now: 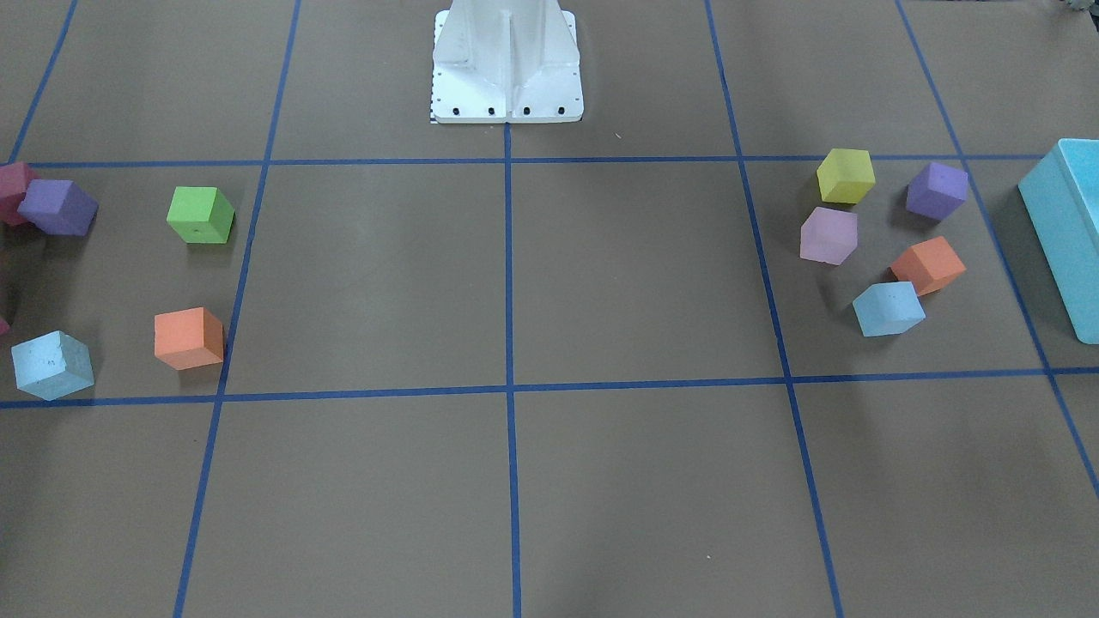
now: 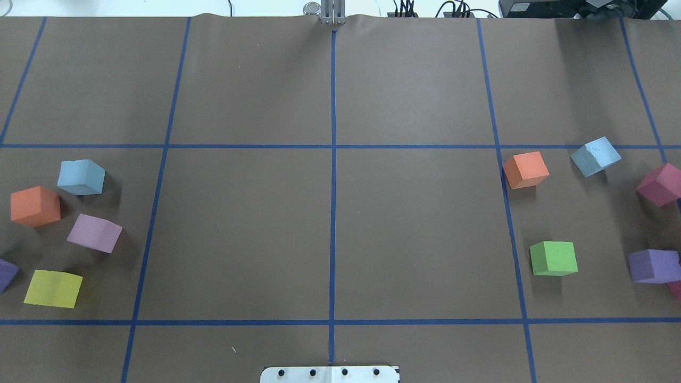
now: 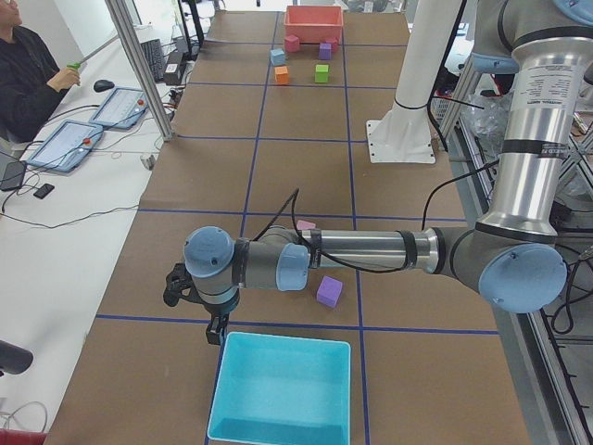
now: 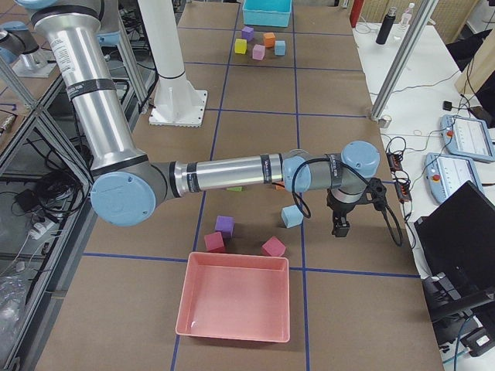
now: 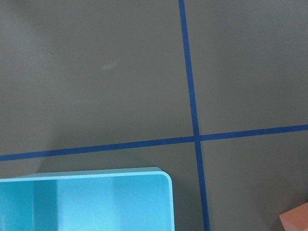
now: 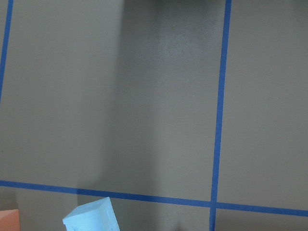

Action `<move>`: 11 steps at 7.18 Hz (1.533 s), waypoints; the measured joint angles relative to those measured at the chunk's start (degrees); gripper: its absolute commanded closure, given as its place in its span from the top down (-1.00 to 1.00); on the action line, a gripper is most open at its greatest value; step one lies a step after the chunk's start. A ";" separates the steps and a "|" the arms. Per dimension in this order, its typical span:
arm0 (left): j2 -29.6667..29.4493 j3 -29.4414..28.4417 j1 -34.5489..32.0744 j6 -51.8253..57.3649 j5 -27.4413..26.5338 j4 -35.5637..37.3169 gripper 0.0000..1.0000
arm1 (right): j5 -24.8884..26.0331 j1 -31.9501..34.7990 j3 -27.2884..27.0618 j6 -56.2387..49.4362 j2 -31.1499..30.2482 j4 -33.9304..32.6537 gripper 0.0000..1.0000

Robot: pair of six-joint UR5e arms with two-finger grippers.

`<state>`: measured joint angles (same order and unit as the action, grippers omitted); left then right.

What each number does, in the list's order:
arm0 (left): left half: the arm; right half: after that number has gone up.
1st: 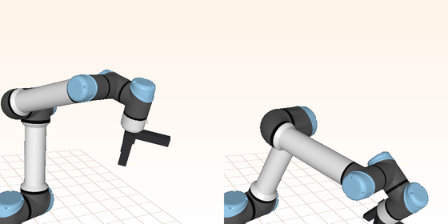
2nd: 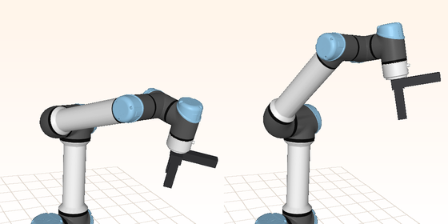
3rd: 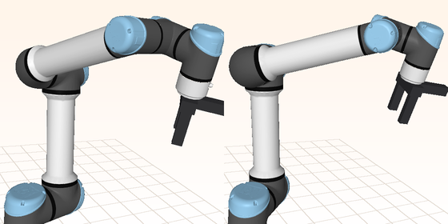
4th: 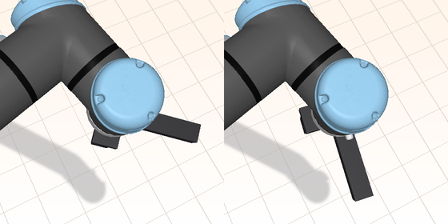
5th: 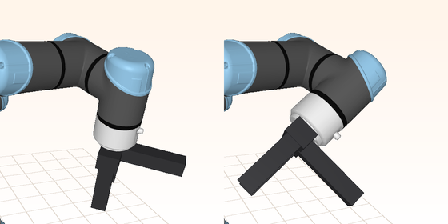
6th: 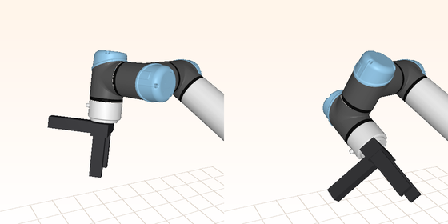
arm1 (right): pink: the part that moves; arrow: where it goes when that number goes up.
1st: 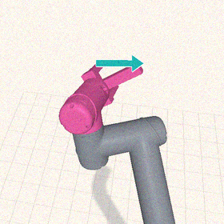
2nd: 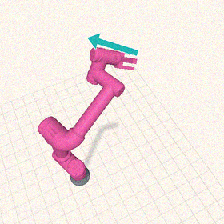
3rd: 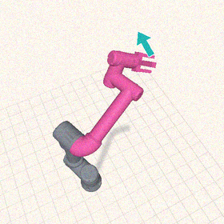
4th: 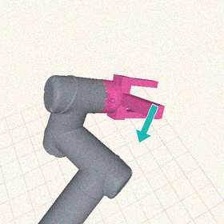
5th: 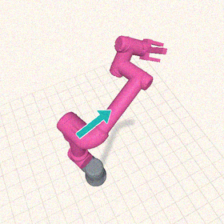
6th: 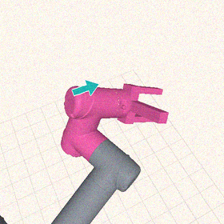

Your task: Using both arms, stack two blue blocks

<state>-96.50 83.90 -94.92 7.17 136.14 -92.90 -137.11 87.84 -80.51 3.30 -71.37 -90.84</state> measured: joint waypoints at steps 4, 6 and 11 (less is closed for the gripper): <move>0.06 0.23 0.00 -0.11 0.11 0.00 0.95 | 2.15 -1.30 -0.85 0.94 2.51 0.52 1.00; 0.04 0.86 0.05 -1.16 0.26 0.00 0.95 | 6.60 -5.79 -1.50 6.85 5.26 0.56 1.00; 0.00 1.91 0.04 -3.00 1.05 0.01 0.95 | 2.36 -12.09 -4.35 11.95 -0.22 4.78 1.00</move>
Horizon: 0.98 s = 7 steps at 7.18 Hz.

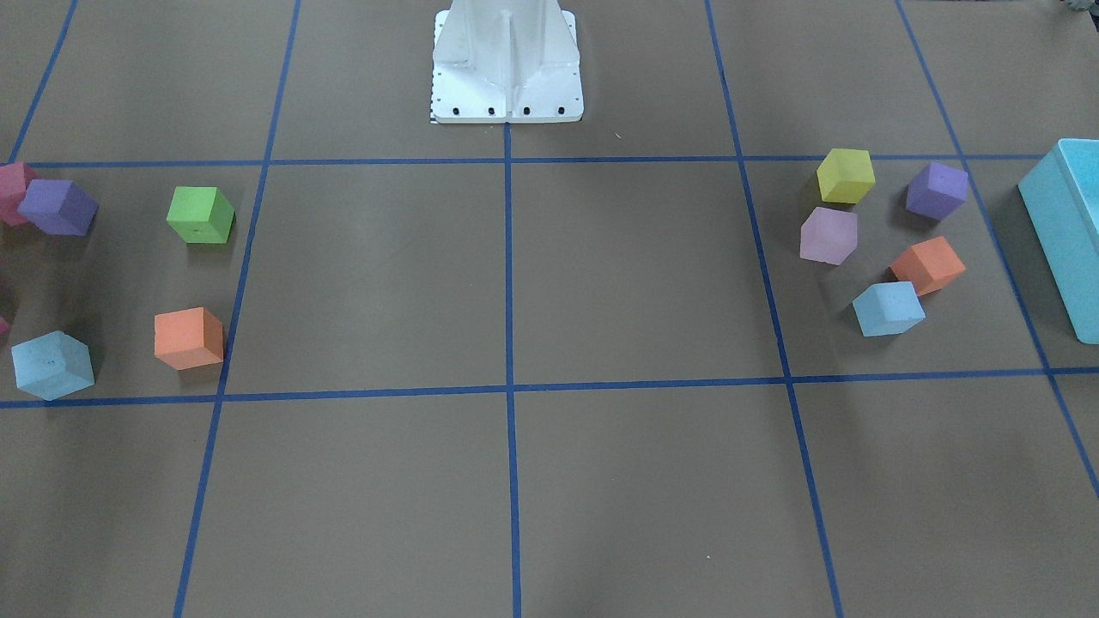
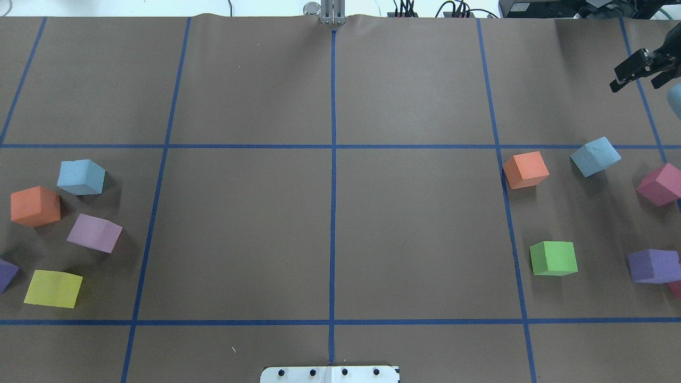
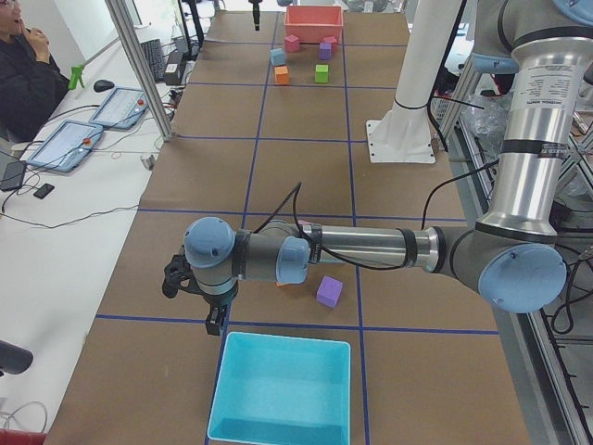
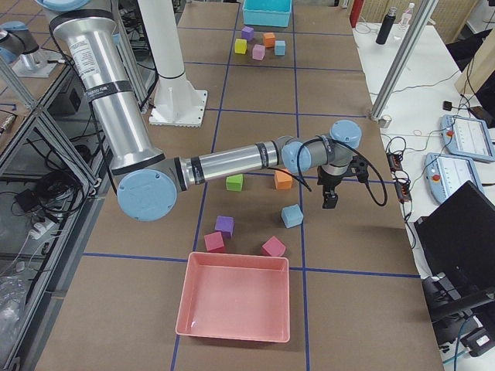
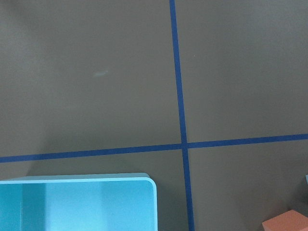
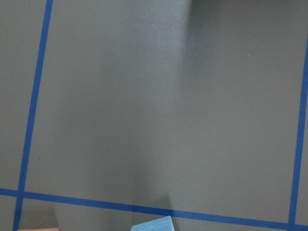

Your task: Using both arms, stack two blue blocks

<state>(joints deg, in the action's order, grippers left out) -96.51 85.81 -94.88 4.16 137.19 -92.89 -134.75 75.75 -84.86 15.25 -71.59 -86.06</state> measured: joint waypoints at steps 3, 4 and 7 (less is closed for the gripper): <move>0.00 0.03 0.00 0.05 0.01 0.01 0.95 | -2.70 -0.08 -2.33 0.01 -4.56 3.41 1.00; 0.02 0.05 -0.01 0.05 0.01 0.00 0.95 | -2.48 -0.11 -2.46 0.22 -7.65 9.09 1.00; 0.02 0.06 0.00 0.06 0.01 -0.01 0.95 | 0.13 -3.38 -0.65 1.59 -9.49 17.37 1.00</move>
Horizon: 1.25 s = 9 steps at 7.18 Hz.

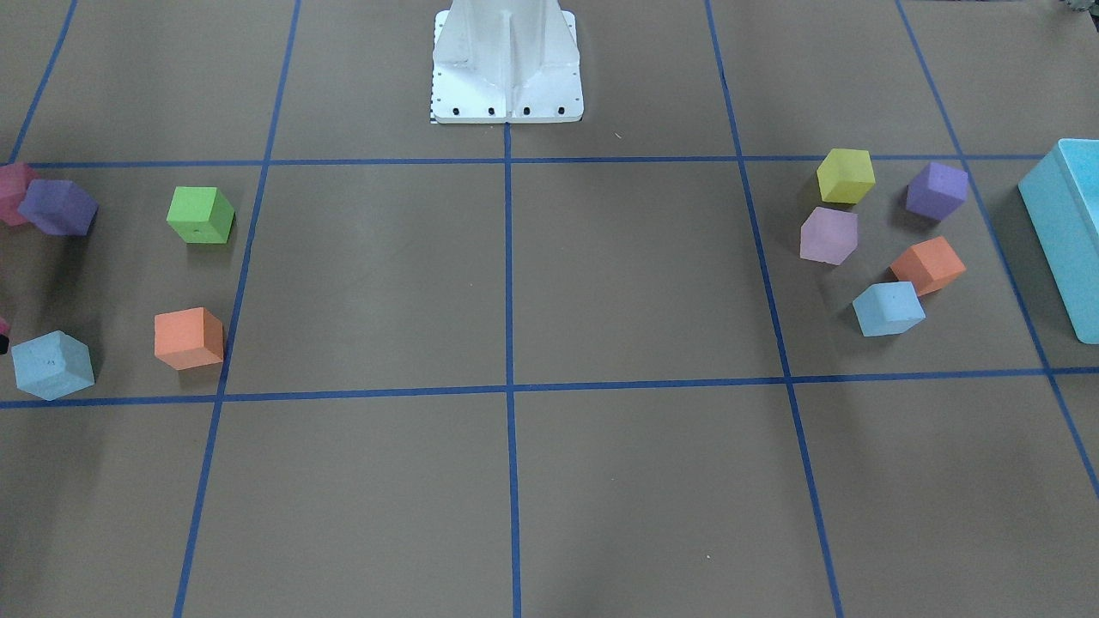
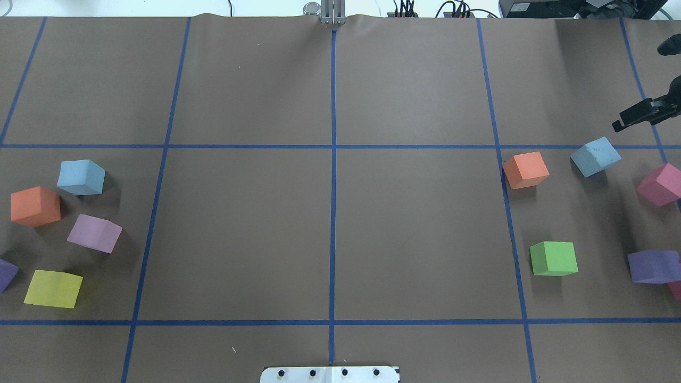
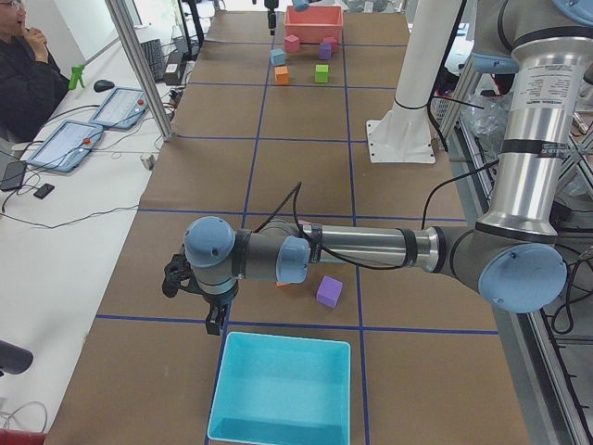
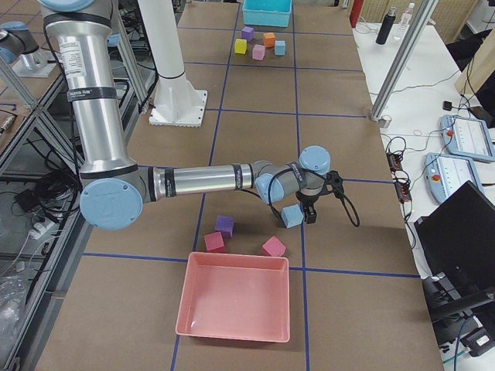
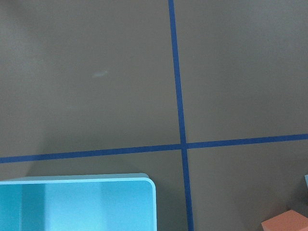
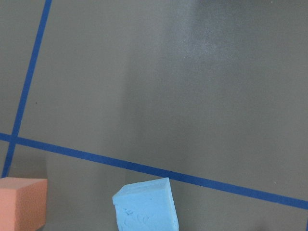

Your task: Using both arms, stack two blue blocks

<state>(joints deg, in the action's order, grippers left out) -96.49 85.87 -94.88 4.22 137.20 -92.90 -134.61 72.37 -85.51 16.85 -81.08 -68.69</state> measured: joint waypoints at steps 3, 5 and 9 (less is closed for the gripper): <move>0.04 0.00 0.03 0.00 0.00 0.00 0.95 | 4.14 -2.16 0.07 0.16 0.60 0.73 1.00; 0.00 0.00 0.04 -0.06 0.00 0.00 0.95 | 7.80 -5.16 0.93 -0.92 0.55 0.73 1.00; -0.02 0.01 0.05 -0.01 0.00 0.00 0.95 | 10.91 -9.57 1.73 -1.63 1.48 0.58 1.00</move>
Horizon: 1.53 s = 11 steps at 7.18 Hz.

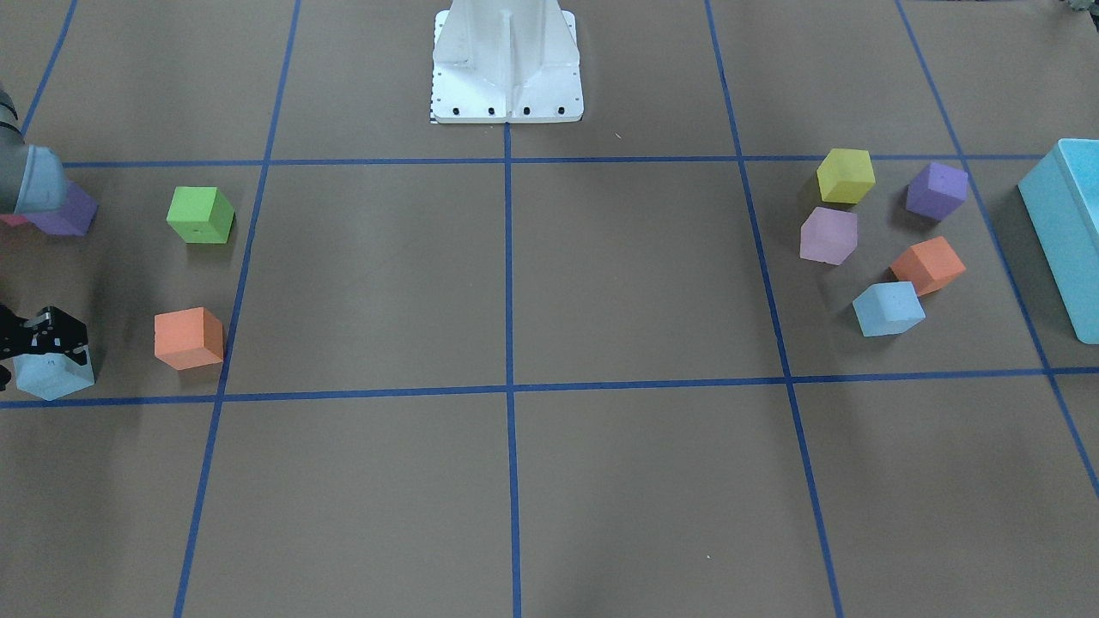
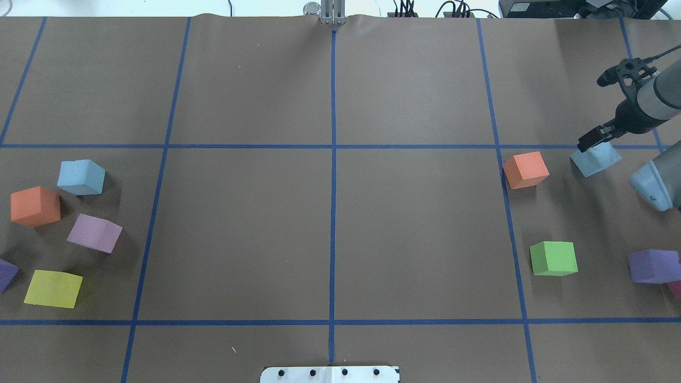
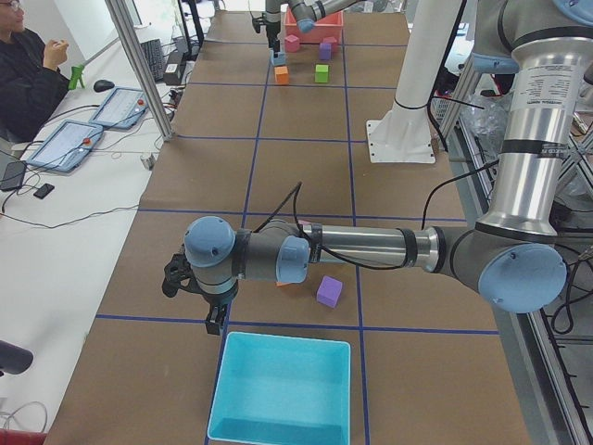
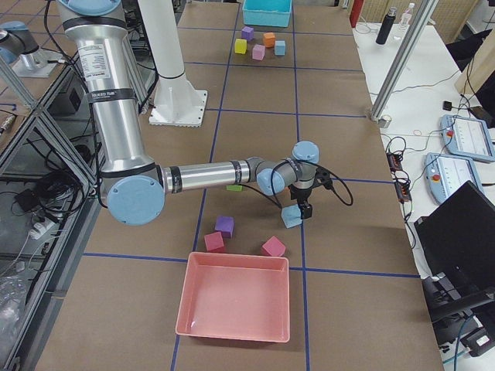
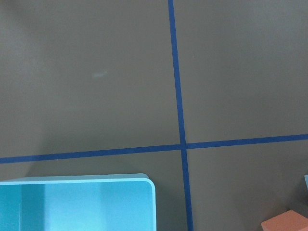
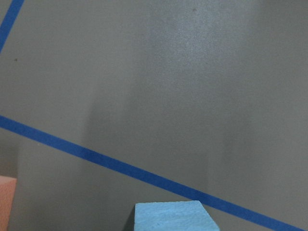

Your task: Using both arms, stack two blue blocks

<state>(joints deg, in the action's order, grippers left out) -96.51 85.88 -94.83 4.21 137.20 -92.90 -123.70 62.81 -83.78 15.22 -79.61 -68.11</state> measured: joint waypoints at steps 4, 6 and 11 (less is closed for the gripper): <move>0.00 -0.01 0.00 0.01 0.00 0.00 0.95 | 0.04 -0.56 1.77 -1.54 -0.75 0.14 0.99; 0.00 0.04 0.00 0.01 0.00 0.00 0.95 | 0.02 -0.62 1.85 -1.82 -0.62 0.09 0.20; 0.00 0.08 0.00 -0.07 0.00 0.00 0.95 | -0.11 -0.63 1.82 -1.97 -0.31 0.08 -0.33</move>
<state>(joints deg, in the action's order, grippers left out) -96.50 85.96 -94.83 4.14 137.20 -92.90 -123.81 62.18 -81.96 13.25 -79.91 -68.03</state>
